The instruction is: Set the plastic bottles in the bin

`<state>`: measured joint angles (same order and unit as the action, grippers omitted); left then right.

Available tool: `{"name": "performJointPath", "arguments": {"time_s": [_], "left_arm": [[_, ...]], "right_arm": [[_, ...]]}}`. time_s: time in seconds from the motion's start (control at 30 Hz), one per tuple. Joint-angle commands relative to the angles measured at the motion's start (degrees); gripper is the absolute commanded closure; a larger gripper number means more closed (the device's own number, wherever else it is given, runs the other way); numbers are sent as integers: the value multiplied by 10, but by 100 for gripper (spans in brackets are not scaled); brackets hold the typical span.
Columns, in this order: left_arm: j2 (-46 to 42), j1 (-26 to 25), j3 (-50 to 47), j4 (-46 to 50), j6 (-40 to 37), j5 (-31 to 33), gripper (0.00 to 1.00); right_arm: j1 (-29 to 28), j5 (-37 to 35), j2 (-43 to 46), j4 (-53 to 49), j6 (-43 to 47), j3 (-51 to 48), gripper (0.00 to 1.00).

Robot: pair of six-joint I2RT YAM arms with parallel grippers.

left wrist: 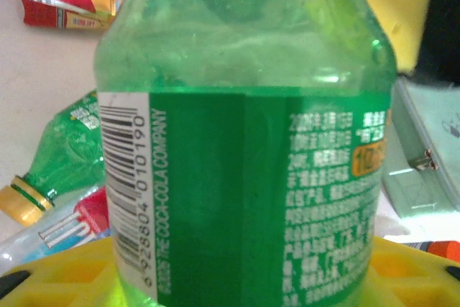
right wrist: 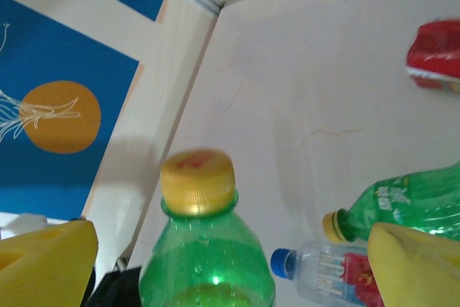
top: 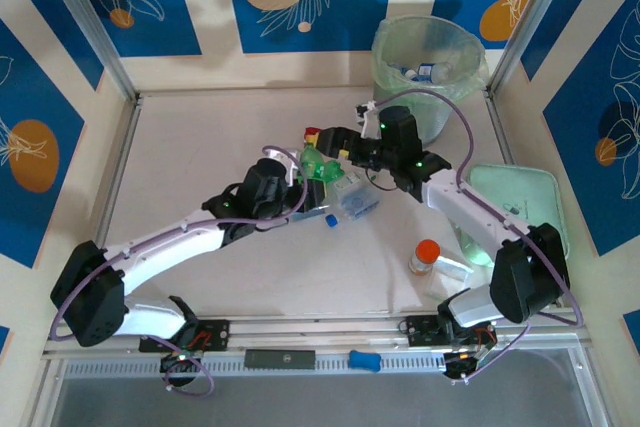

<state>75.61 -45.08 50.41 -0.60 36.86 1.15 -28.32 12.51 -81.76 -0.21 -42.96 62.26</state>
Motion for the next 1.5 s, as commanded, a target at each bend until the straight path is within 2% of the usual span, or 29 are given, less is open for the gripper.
{"name": "performJointPath", "arguments": {"time_s": [0.0, 0.23, 0.63, 0.9, 0.97, 1.07, 1.2, 1.33, 1.47], "left_arm": [[-15, 13, -3, -30, 7, 0, 49], [-38, 34, -28, -30, 15, -4, 49], [-47, 39, -44, -54, 14, -36, 50], [-63, 40, -58, -56, 16, -26, 49], [-63, 40, -59, -55, 18, -26, 45], [-62, 40, -59, -54, 21, -27, 33], [-67, 41, -60, -44, 30, -16, 8], [-84, 46, -75, -33, 39, 12, 0], [-110, 55, -95, 6, 60, 80, 0]], "right_arm": [[-15, 36, -17, 29, -12, 5, 6], [-44, 87, -53, 50, -9, 21, 13], [-65, 109, -113, 52, -15, 58, 23], [-65, 110, -118, 50, -13, 59, 43], [-65, 107, -117, 50, -12, 58, 45], [-64, 103, -114, 49, -10, 56, 47], [-61, 73, -112, 15, 4, 63, 48], [-46, 21, -106, -40, 12, 73, 50], [-21, -29, -95, -96, 18, 80, 50]]}}
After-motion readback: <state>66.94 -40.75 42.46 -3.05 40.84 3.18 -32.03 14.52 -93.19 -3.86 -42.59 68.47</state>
